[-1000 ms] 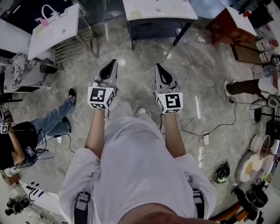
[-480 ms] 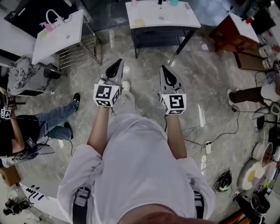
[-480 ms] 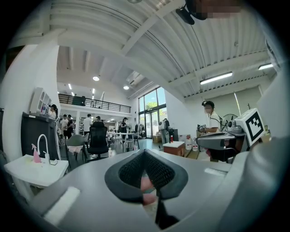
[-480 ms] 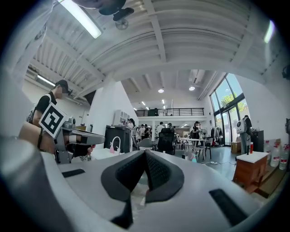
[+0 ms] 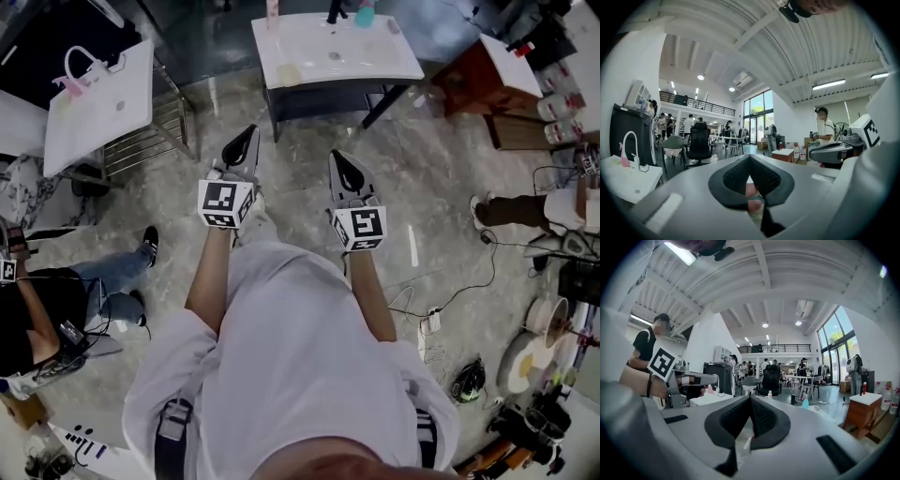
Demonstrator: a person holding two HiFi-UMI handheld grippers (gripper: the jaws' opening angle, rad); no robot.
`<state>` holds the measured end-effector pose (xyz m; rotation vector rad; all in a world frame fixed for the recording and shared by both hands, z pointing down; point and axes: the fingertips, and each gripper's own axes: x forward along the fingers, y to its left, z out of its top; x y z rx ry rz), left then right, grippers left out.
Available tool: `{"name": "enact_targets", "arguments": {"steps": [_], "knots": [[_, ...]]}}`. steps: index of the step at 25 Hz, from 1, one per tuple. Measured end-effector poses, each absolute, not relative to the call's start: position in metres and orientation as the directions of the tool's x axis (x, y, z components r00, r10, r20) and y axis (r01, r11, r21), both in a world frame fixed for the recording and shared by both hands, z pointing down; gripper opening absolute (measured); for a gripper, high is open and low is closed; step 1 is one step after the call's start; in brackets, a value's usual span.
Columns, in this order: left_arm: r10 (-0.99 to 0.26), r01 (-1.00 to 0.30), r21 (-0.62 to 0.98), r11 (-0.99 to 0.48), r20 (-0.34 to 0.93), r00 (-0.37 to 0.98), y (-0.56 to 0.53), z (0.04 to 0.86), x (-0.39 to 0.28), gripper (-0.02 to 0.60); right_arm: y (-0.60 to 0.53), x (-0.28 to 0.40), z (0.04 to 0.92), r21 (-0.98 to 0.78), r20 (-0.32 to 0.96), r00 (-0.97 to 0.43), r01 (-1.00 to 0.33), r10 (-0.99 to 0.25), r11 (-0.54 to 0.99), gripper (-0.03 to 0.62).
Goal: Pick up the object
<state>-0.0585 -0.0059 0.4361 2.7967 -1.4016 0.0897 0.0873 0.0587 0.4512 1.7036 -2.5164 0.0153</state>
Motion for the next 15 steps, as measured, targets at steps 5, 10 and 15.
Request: {"name": "enact_targets", "arguments": {"steps": [5,10,15], "knots": [[-0.789,-0.791,0.003,-0.612,0.073,0.611,-0.086,0.435,-0.082,0.000,-0.021,0.064,0.458,0.014,0.133,-0.359,-0.931,-0.924,0.364,0.002],[-0.762,-0.766,0.015,-0.643,0.092,0.641,-0.154,0.444,-0.105,0.000,-0.096,0.039,0.468,-0.004,0.167,-0.328,-0.943,-0.930,0.333,0.002],[-0.768,-0.772,0.015,-0.635,0.096,0.633,-0.206,0.455,-0.128,0.000,-0.155,0.021,0.477,0.000,0.180,-0.310,-0.949,-0.934,0.315,0.002]]}}
